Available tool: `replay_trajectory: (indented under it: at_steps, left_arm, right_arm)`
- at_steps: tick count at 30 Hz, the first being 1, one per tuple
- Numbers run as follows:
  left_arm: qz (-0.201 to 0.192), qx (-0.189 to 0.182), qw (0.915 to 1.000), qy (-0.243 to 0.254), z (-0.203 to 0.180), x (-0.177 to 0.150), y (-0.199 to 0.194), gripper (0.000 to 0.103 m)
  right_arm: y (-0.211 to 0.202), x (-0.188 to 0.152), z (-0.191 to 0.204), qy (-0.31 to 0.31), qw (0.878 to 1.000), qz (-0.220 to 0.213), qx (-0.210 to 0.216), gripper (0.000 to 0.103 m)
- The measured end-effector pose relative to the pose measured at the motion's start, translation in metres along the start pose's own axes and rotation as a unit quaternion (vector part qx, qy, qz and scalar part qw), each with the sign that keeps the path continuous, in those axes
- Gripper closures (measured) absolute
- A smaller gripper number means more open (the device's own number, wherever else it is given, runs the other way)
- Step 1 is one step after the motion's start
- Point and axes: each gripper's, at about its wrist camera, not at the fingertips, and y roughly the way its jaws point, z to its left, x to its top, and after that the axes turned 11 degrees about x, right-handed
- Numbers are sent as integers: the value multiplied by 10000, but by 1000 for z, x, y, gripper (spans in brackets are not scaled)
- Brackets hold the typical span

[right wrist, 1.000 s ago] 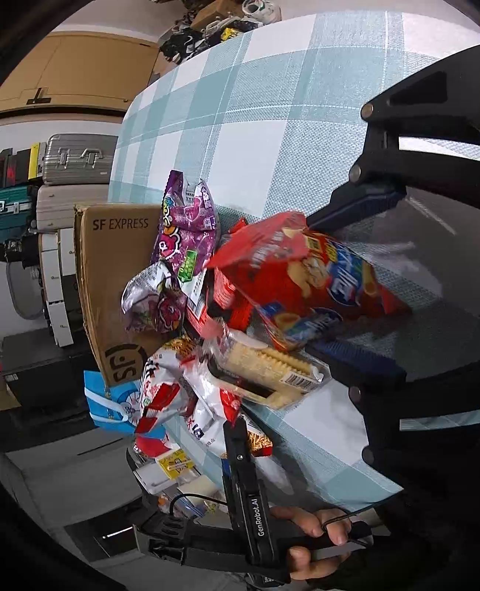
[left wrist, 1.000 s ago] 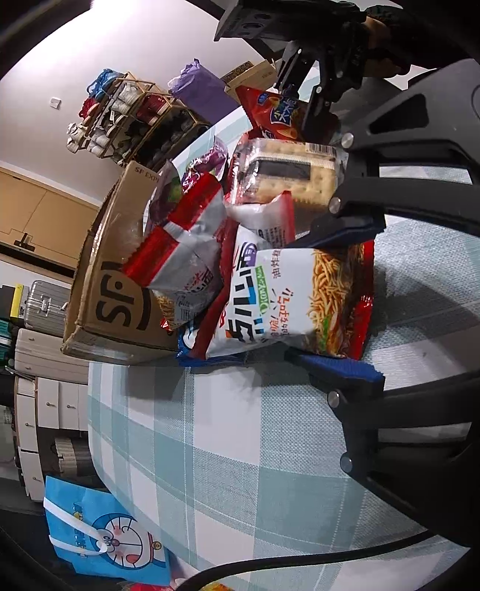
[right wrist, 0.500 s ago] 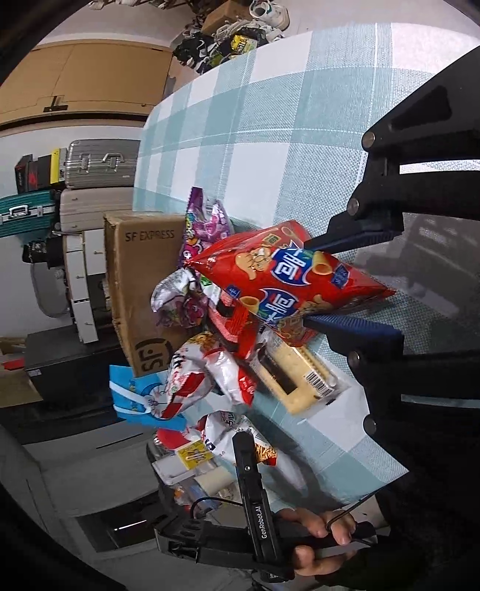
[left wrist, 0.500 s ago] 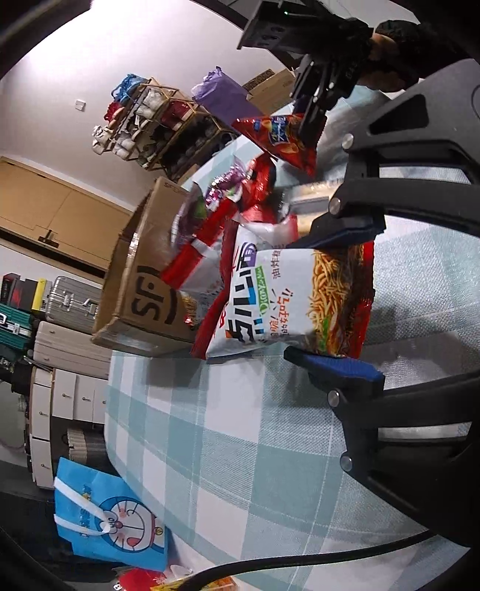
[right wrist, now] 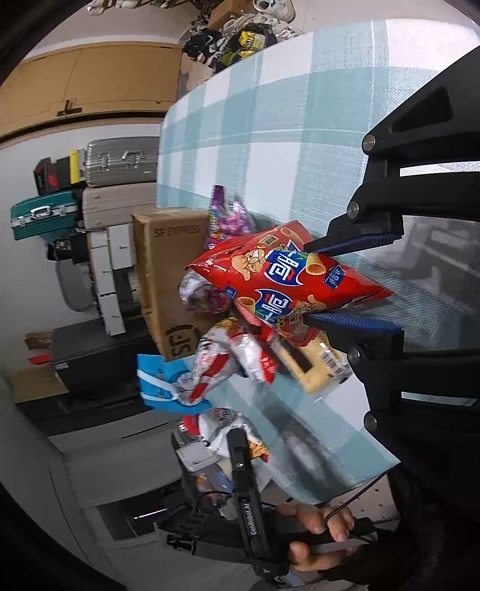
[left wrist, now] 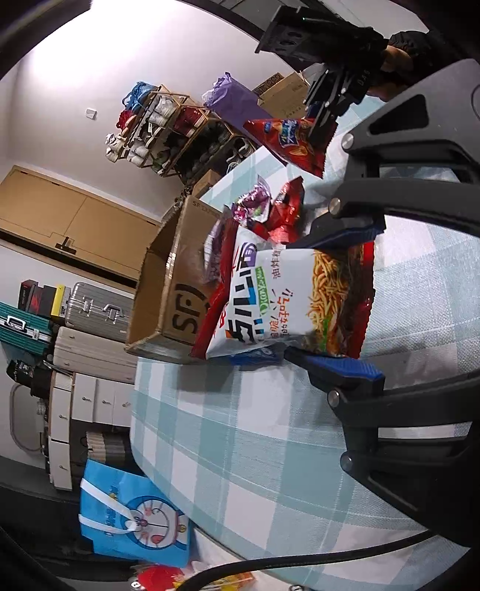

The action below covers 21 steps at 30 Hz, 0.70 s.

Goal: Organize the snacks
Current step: 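Lift both held bags and carry them over the open cardboard box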

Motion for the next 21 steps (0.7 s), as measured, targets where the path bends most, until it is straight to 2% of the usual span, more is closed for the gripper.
replay_trajectory:
  at_steps: [9, 21]
  left_arm:
    - [-435, -6, 9989, 171, -20, 30, -18, 57]
    - [-689, 35, 9975, 142, -34, 84, -19, 57]
  right_arm:
    - [-15, 35, 8, -27, 9988, -493, -34, 73]
    - [-22, 86, 8, -14, 9964, -841, -139, 73]
